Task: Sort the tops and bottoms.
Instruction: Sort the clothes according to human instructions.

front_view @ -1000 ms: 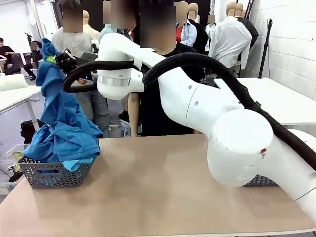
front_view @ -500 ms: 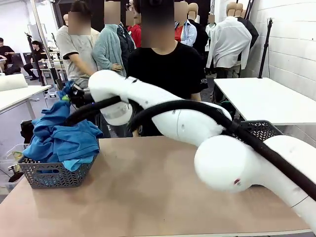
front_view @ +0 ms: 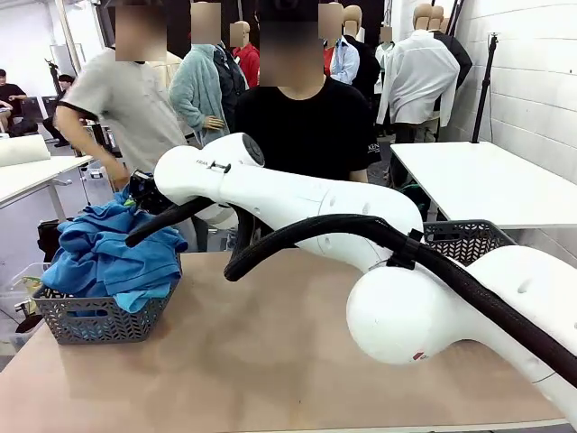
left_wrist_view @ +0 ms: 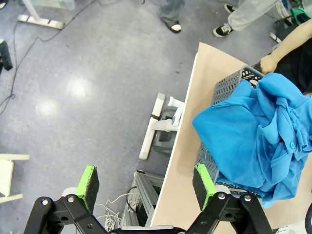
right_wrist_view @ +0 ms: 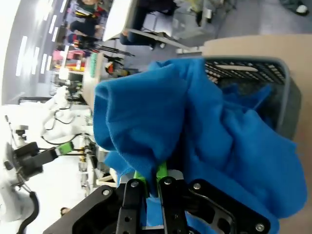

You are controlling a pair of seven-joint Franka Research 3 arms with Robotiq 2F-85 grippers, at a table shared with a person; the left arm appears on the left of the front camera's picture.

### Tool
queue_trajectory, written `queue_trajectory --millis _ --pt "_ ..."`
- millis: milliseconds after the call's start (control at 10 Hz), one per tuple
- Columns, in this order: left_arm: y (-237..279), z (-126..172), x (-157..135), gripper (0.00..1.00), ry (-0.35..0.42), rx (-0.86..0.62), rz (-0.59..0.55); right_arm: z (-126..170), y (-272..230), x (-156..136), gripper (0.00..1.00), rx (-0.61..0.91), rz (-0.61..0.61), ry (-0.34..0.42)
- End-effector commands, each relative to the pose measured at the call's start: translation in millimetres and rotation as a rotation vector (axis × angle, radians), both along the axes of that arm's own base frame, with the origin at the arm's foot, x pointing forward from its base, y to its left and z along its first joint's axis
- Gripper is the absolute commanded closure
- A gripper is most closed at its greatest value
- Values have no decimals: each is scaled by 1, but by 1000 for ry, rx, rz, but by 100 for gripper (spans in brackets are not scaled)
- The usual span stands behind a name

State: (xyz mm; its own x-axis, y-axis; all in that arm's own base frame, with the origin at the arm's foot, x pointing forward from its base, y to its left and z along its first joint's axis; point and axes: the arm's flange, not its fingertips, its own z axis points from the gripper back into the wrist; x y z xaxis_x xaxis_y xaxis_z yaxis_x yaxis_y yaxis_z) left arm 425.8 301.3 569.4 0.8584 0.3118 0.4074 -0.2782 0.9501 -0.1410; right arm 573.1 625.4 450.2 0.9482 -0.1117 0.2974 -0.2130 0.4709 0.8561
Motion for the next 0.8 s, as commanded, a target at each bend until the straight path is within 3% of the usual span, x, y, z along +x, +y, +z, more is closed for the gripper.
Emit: queue_trajectory --millis 0,100,600,700 --pt "0 0 -2 0 -5 -9 -1 37 182 147 100 -145 4 43" --pt "0 0 -2 0 -5 -9 -1 38 184 145 100 -140 12 49" --pt "0 0 -2 0 -5 -9 -1 61 179 135 1 -149 -32 -76" --pt "0 0 -2 0 -5 -9 -1 68 175 131 0 -190 -42 -95"
